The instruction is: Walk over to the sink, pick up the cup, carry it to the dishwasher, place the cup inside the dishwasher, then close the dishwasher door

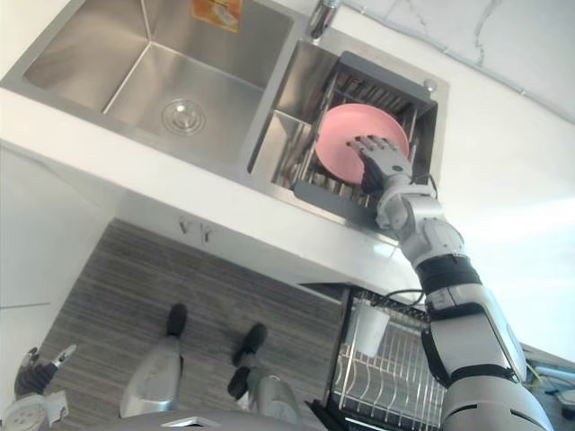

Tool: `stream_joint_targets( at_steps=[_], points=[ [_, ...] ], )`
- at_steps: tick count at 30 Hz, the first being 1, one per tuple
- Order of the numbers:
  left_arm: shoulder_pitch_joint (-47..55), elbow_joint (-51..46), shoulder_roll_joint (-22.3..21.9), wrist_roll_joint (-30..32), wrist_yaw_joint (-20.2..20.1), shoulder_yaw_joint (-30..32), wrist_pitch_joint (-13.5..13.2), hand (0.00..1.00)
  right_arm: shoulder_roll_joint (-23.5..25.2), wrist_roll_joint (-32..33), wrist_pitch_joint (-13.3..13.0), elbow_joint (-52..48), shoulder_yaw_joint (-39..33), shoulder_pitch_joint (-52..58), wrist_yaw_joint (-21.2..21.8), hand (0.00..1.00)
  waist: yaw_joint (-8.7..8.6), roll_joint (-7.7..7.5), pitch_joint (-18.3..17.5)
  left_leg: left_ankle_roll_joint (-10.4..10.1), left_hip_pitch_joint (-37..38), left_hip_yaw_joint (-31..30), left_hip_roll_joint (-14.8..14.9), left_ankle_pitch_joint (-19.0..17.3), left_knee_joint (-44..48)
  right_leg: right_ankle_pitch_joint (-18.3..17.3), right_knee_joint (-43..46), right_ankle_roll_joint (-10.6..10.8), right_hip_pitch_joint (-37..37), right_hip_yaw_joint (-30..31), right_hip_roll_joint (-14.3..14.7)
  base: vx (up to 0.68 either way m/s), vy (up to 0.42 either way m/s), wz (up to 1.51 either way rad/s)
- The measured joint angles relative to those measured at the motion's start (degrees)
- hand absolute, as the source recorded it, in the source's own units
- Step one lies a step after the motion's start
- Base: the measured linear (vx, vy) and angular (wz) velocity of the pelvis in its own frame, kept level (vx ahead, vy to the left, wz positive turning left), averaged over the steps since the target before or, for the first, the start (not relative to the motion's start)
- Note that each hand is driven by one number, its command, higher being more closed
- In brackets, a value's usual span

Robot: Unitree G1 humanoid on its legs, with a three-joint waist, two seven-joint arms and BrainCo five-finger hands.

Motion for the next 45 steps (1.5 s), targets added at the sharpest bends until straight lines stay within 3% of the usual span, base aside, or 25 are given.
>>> stream_joint_targets(
  at_steps=[6, 14, 18, 26, 30, 40, 41, 45],
  points=[
    [-1.15, 0.06, -0.03, -1.12, 0.21, -0.12, -0.11, 0.0, -0.13, -8.4, 4.34, 3.84, 0.0, -2.2, -7.54, 1.0, 0.72, 0.74, 0.51, 0.14, -0.18, 0.14, 0.07, 0.48, -0.53, 0.0, 0.0, 0.0, -0.49, 0.08, 0.09, 0.02, 0.015, -0.01],
    [-2.22, 0.6, -0.2, -2.12, 0.61, -0.26, -1.02, 0.0, 0.63, -9.59, 9.59, 4.32, 0.29, -4.01, -13.77, 1.0, 0.91, 2.01, 1.7, 0.0, -0.88, 0.17, 0.04, 0.96, -0.35, 0.17, 0.0, -0.24, -1.68, 0.04, 0.11, 0.02, 0.008, 0.0],
    [-2.22, 0.61, -0.19, -2.14, 1.35, -0.36, -1.44, 0.0, 0.64, -7.3, 9.84, 4.3, 0.29, -4.03, -16.54, 1.0, 0.87, 2.08, 1.75, 0.0, -0.88, 0.29, 0.03, 0.96, -0.28, 0.21, -0.01, -0.29, -1.69, 0.11, 0.08, 0.0, 0.008, -0.01],
    [-2.18, 0.72, -0.25, -2.15, 1.41, -0.4, -3.21, 0.0, 0.63, 1.68, 9.71, 0.66, -4.02, -7.7, -26.84, 1.0, -0.21, 2.31, 1.87, -0.02, -0.79, 1.1, 0.22, 0.95, 0.44, 0.37, -0.01, -0.51, -1.68, 0.85, 0.25, 0.0, 0.027, -0.05],
    [-2.17, 0.8, -0.5, -2.15, 1.42, -0.4, -3.37, 0.0, 0.63, 3.59, 9.42, -1.41, -5.13, -9.68, -28.85, 1.0, -0.26, 2.35, 1.85, -0.02, -0.36, 1.69, 0.27, 0.94, 0.45, 0.52, -0.01, -0.66, -1.58, 1.47, 0.29, 0.01, 0.028, -0.08],
    [-2.09, 1.15, -0.8, -2.1, 1.44, -0.39, -3.36, 0.0, 0.63, 6.54, 7.94, -3.3, -7.51, -9.53, -28.35, 1.0, -1.27, 2.56, 1.53, -0.07, 1.06, 1.75, 0.24, 0.92, 0.28, 0.52, -0.01, -0.64, -0.22, 1.49, 0.29, 0.01, 0.017, -0.01],
    [-2.09, 1.17, -0.84, -2.1, 1.45, -0.4, -3.36, 0.0, 0.62, 6.7, 7.97, -3.46, -7.52, -9.09, -28.37, 0.0, -1.45, 2.59, 0.92, -0.07, 1.1, 1.75, 0.24, 0.92, 0.2, 0.52, -0.01, -0.64, -0.19, 1.48, 0.29, 0.02, 0.032, 0.0],
    [-1.92, 1.22, -1.54, -2.11, 1.73, -0.55, -3.37, 0.0, 0.63, 12.26, 7.19, -5.22, -9.6, -6.92, -28.43, 0.0, -1.62, 3.13, -0.76, -0.05, 2.12, 1.75, 0.22, 0.97, -0.56, 0.4, -0.02, -0.5, 0.47, 1.45, 0.29, 0.02, 0.016, 0.0]
  ],
)
